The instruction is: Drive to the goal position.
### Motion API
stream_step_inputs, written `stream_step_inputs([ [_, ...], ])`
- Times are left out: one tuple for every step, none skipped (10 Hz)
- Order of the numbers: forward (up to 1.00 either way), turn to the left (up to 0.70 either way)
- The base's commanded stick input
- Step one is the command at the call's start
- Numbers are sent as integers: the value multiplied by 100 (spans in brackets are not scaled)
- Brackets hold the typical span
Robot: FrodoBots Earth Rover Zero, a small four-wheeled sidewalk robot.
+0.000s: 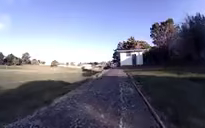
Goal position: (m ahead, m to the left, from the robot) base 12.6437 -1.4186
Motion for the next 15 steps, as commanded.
stream_step_inputs([
  [50,0],
  [50,0],
  [50,0],
  [50,0],
  [50,0],
  [50,0],
  [50,0],
  [50,-31],
  [50,-33],
  [50,-1],
  [50,0],
  [50,0],
  [50,0],
  [50,0],
  [50,0],
])
